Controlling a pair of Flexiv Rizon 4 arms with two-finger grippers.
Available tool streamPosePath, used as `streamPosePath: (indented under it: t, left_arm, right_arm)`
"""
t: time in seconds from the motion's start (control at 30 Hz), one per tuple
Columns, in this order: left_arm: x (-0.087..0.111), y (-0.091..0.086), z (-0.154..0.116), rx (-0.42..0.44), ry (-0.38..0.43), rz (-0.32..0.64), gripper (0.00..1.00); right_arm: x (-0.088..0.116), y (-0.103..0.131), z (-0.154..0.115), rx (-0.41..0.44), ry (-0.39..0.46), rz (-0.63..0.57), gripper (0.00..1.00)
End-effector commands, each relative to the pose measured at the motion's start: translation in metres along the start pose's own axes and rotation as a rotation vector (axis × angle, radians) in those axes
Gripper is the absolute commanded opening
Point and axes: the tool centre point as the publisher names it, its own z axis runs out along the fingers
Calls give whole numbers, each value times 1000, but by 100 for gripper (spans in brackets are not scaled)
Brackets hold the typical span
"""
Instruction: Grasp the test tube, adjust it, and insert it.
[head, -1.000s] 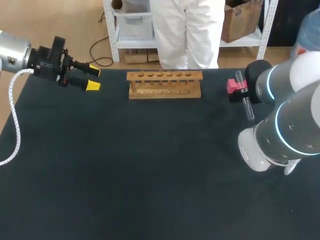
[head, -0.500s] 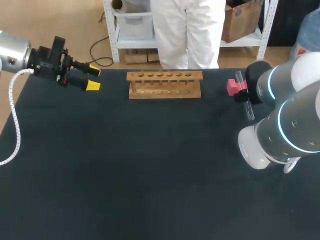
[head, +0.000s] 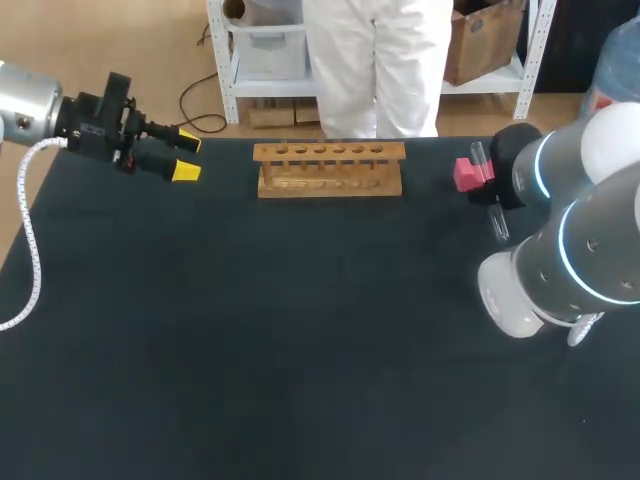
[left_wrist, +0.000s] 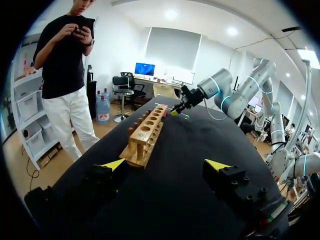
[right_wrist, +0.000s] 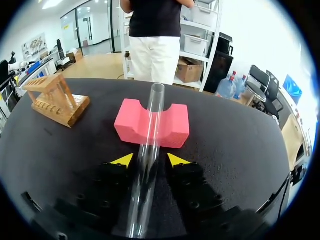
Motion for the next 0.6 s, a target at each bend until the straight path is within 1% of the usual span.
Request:
streamPosePath:
  t: [0.03, 0.1, 0.13, 0.23, 0.43, 0.6]
  left_arm:
    - [1, 1, 0, 2, 0, 1, 100]
    - [1, 1, 0, 2, 0, 1, 100]
    - [1, 1, 0, 2, 0, 1, 100]
    - [1, 1, 0, 2, 0, 1, 100]
    - [1, 1, 0, 2, 0, 1, 100]
    - [1, 1, 0, 2, 0, 1, 100]
  right_arm:
    - [-2, -2, 1, -6, 6, 3, 27]
    - [-2, -2, 1, -4, 6, 5, 20]
    - [-2, -2, 1, -3, 6, 5, 13]
    - [-2, -2, 0, 0, 7, 7, 1]
    - [-2, -1, -3, 10, 11, 16, 0]
    - [-6, 0, -12, 27, 1, 25, 0]
